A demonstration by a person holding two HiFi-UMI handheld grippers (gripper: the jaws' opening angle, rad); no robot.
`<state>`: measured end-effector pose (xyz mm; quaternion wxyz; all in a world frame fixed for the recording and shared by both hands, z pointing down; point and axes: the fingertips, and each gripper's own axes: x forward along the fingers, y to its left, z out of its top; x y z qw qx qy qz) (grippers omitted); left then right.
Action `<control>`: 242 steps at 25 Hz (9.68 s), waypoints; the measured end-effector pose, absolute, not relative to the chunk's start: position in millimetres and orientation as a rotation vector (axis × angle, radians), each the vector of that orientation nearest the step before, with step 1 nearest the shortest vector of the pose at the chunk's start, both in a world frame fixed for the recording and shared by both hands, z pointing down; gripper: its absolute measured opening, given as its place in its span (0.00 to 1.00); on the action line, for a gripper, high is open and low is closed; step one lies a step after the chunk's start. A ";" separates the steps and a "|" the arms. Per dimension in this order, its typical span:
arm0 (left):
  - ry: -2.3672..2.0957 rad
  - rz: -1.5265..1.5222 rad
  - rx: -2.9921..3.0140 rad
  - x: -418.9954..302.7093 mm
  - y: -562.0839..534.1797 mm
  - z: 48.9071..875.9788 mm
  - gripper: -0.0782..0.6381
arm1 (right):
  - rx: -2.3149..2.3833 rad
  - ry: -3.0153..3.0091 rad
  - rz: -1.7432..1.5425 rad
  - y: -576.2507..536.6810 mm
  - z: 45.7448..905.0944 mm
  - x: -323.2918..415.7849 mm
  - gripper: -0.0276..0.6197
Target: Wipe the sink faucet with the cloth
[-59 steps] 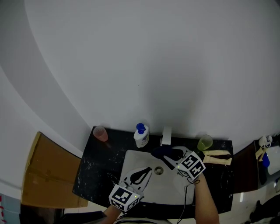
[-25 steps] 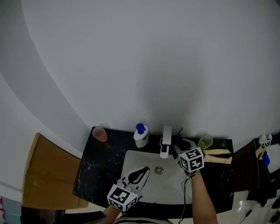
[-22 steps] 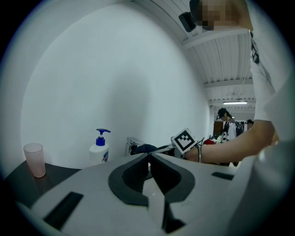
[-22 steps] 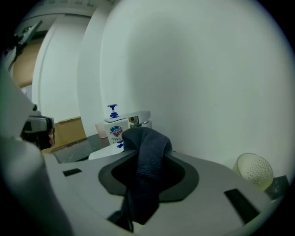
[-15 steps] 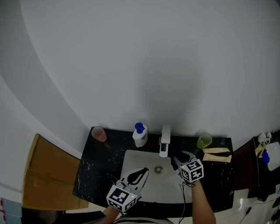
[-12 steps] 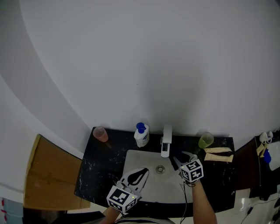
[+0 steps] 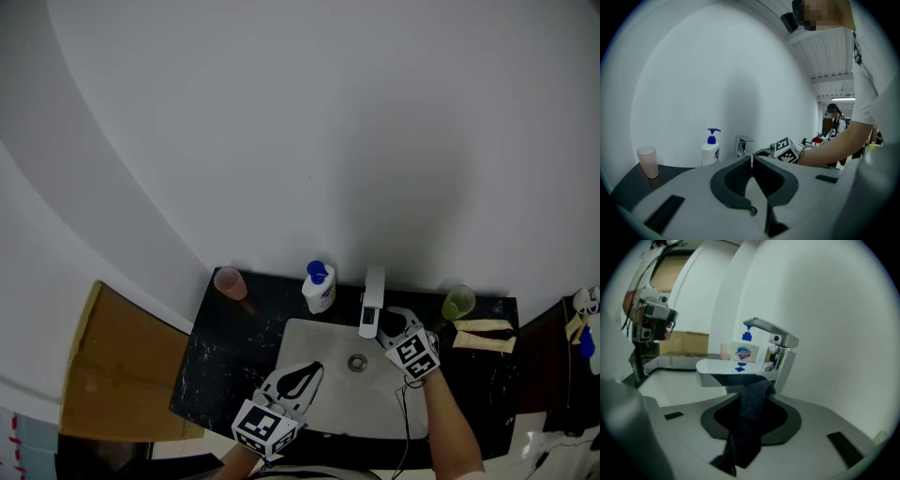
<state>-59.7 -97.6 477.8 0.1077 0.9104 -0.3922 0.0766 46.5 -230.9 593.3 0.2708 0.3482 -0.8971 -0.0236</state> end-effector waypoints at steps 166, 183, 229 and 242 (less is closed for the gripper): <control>-1.163 0.111 2.699 -68.7 -80.7 452.1 0.13 | 1.288 -2.843 1.018 -157.4 564.4 54.9 0.21; -1.252 0.163 2.640 -77.1 -94.3 458.7 0.13 | 1.342 -2.318 0.572 -270.4 616.3 101.9 0.21; -1.273 0.179 2.631 -79.8 -96.2 461.6 0.13 | 0.695 -1.983 -0.664 -240.0 570.7 63.7 0.21; -1.261 0.172 2.635 -78.4 -89.9 463.0 0.13 | 0.729 -1.937 -0.556 -250.4 603.9 73.1 0.21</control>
